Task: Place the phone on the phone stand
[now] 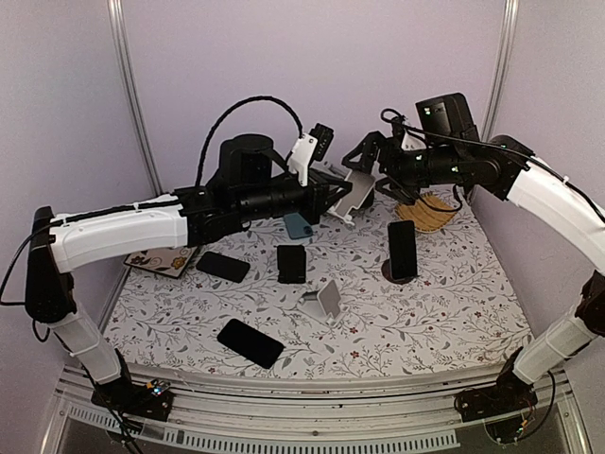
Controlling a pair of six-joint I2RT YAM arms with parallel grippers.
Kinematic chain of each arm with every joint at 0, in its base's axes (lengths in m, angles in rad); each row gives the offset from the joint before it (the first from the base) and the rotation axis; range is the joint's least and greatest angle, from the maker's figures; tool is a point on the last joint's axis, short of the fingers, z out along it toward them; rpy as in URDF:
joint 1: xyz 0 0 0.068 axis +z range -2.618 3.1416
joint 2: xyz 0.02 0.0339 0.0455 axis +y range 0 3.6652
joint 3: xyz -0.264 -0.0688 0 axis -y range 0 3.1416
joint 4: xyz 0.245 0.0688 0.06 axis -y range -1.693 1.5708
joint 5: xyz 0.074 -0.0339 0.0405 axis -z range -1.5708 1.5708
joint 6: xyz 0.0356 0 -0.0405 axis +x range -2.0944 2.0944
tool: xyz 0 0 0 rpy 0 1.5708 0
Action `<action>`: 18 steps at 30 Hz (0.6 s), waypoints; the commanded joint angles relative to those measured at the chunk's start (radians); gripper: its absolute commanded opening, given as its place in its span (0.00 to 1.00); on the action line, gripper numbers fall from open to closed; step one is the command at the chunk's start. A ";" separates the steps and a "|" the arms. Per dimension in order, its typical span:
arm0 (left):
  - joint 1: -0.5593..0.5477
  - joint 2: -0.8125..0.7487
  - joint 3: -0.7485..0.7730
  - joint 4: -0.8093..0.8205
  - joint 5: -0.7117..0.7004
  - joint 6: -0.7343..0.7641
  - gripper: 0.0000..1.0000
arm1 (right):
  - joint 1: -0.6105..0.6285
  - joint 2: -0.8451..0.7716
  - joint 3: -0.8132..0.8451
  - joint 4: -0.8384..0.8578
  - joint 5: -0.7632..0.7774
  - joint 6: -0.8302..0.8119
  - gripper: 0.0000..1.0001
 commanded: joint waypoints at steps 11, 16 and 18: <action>-0.004 0.033 0.015 0.090 0.035 -0.048 0.00 | 0.007 0.030 0.018 -0.004 0.006 -0.055 0.68; 0.004 0.034 0.007 0.106 0.055 -0.058 0.00 | 0.006 0.043 0.020 -0.011 -0.024 -0.071 0.80; 0.006 0.034 0.006 0.108 0.055 -0.059 0.00 | 0.007 0.050 0.020 -0.012 -0.032 -0.070 0.82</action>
